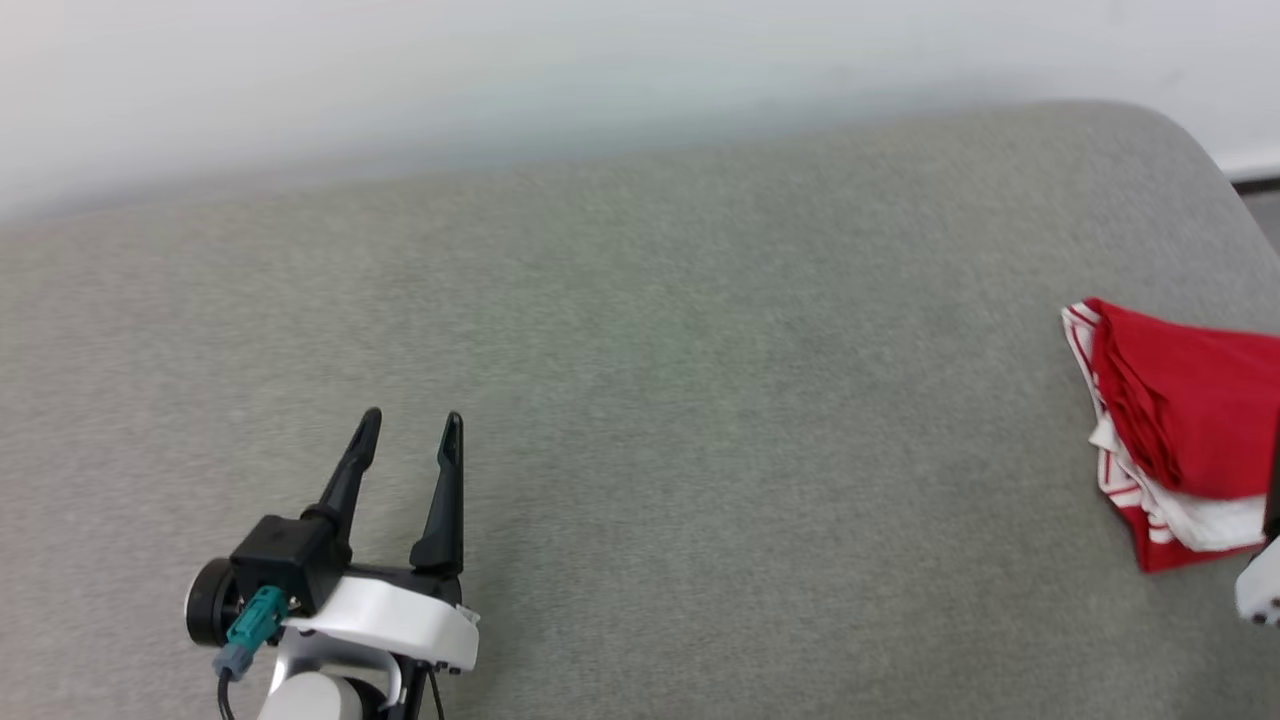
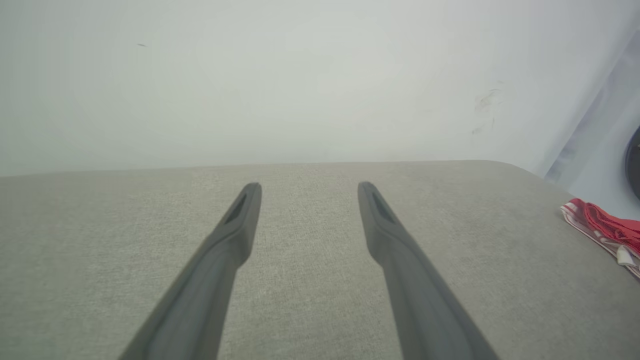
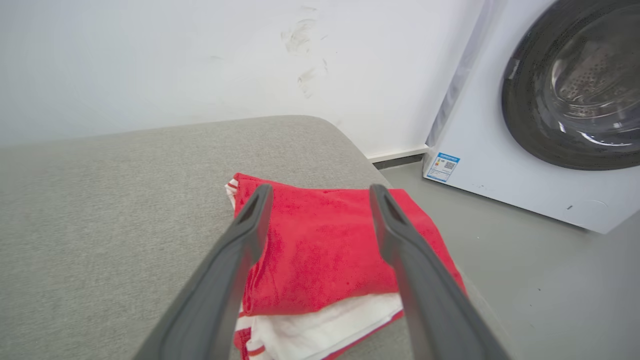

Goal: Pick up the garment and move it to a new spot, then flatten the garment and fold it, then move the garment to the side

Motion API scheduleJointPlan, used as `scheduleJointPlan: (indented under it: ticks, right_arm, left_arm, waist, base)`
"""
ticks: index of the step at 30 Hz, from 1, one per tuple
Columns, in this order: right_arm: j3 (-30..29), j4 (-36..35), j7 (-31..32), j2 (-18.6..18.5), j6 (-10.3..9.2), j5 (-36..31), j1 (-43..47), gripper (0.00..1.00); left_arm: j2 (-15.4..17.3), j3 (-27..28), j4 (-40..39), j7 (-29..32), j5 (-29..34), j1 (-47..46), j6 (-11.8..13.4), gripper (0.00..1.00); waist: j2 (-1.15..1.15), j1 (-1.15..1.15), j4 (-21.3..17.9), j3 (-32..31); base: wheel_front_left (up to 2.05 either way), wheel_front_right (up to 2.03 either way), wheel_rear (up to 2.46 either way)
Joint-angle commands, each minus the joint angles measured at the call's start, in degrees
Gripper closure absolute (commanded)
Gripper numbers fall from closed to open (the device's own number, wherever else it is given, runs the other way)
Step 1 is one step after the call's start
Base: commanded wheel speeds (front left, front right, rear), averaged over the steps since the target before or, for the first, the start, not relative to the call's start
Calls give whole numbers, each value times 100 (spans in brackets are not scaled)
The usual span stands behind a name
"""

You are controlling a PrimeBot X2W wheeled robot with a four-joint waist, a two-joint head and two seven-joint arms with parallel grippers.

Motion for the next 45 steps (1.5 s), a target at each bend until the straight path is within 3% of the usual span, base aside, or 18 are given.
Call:
scheduleJointPlan:
  ticks: [1, 11, 23, 45]
  right_arm:
    - [49, -127, 24, 74, -7, 57, 211, 0]
    - [828, -906, -3, 505, -7, 455, 1015, 0]
    - [1837, -1860, 107, 586, -7, 609, 1858, 0]
    - [2075, -2304, 136, 592, -6, 820, 2183, 0]
  left_arm:
    - [-35, 6, 57, -37, -33, 100, 44, 0]
    - [-46, 211, 325, -81, -129, 362, 137, 0]
    - [56, 390, 347, -95, 10, 804, 145, 0]
    - [-47, 231, 508, -91, 46, 866, 142, 0]
  waist:
    - [0, 2, 325, -315]
    - [0, 2, 767, -630]
    - [0, 2, 925, -1048]
    - [0, 2, 937, -1247]
  base:
    - [0, 0, 0]
    - [0, 0, 0]
    - [0, 0, 0]
    - [0, 0, 0]
